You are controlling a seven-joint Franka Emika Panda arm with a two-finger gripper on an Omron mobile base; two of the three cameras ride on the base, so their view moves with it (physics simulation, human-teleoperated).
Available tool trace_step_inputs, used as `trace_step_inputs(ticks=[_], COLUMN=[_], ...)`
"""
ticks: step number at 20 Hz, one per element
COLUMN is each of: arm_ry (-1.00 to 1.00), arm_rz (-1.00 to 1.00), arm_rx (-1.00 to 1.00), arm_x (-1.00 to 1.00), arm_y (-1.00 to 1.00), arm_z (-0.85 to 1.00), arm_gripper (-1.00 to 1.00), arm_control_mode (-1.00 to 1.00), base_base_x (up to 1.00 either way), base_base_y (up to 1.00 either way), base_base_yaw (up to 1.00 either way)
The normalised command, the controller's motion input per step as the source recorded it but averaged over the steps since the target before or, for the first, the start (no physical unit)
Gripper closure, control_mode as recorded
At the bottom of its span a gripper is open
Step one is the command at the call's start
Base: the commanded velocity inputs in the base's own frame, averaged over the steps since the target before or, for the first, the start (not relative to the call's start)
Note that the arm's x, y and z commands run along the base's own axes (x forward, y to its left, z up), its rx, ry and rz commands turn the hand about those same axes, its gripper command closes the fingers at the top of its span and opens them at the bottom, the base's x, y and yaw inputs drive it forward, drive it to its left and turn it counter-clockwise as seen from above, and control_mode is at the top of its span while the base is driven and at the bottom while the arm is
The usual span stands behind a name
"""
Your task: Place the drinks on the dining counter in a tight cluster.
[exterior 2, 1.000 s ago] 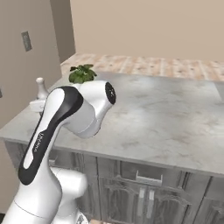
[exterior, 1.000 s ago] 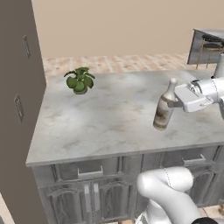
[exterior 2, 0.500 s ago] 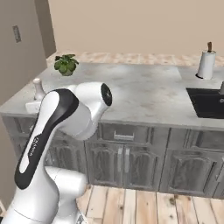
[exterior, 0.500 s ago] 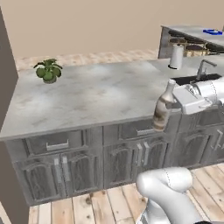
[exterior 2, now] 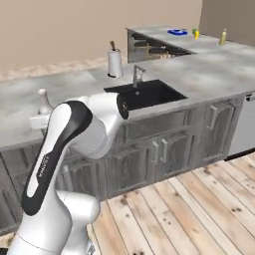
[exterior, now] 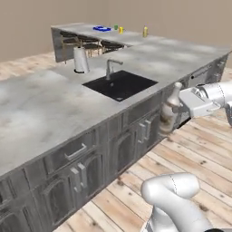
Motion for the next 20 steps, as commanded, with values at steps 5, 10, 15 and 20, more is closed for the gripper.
trace_step_inputs(ticks=[5, 10, 15, 20], arm_ry=[0.00, 0.00, 0.00, 0.00], arm_rz=[0.00, 0.00, 0.00, 0.00], arm_rx=[0.00, 0.00, 0.00, 0.00], arm_x=[0.00, 0.00, 0.00, 0.00], arm_y=[0.00, 0.00, 0.00, 0.00], arm_z=[0.00, 0.00, 0.00, 0.00], arm_gripper=[1.00, 1.00, 1.00, 1.00], arm_control_mode=[1.00, 1.00, 1.00, 1.00], base_base_x=[0.00, 0.02, 0.63, 1.00], base_base_y=[-0.27, -0.31, -0.32, -0.39], base_base_yaw=[-0.89, -0.88, -0.60, -0.10])
